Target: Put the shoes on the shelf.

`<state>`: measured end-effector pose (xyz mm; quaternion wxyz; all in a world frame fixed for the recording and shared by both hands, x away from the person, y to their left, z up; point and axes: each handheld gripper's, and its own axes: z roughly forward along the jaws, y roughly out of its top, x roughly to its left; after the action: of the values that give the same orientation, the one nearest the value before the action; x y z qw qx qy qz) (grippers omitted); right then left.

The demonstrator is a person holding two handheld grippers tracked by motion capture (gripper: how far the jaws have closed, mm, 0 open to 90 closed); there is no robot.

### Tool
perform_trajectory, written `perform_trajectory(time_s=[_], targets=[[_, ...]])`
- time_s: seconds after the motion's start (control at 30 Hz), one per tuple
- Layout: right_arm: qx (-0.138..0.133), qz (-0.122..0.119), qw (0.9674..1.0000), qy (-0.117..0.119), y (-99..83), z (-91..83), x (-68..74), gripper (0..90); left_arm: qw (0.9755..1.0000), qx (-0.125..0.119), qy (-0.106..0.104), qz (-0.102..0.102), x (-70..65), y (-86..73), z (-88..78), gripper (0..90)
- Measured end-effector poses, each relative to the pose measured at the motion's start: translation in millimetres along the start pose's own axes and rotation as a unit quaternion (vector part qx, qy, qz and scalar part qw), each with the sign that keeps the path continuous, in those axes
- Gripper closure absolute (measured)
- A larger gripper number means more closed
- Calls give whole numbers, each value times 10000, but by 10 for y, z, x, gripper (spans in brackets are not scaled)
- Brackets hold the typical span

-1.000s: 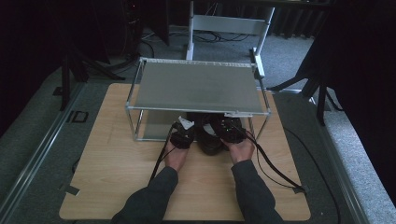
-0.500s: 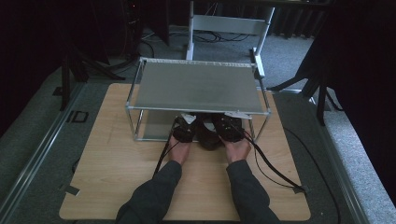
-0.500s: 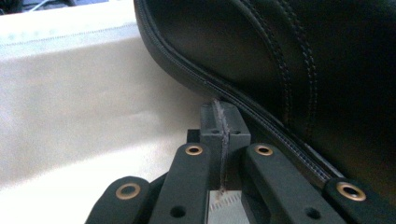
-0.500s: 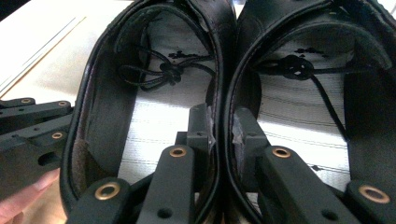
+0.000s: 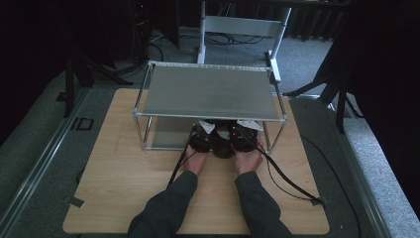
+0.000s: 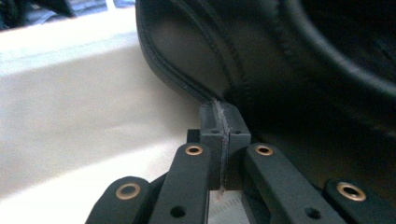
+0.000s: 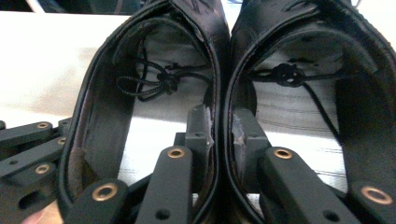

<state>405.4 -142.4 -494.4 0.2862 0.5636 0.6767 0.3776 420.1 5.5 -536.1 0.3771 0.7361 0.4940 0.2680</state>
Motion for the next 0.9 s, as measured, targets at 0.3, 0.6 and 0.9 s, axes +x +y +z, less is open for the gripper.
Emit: perform_trajectory(time_s=[0.3,0.6,0.9], targets=[[-391,-216,9989,135,0,-2,-90,425,9998,191,-102,-40,10,-51,65,881],[-663,-423,9954,554,-38,-341,-257,350,9995,226,-194,-145,51,-76,55,815],[-665,-514,9950,540,-186,-678,-630,311,9992,245,-285,-128,79,-95,45,792]])
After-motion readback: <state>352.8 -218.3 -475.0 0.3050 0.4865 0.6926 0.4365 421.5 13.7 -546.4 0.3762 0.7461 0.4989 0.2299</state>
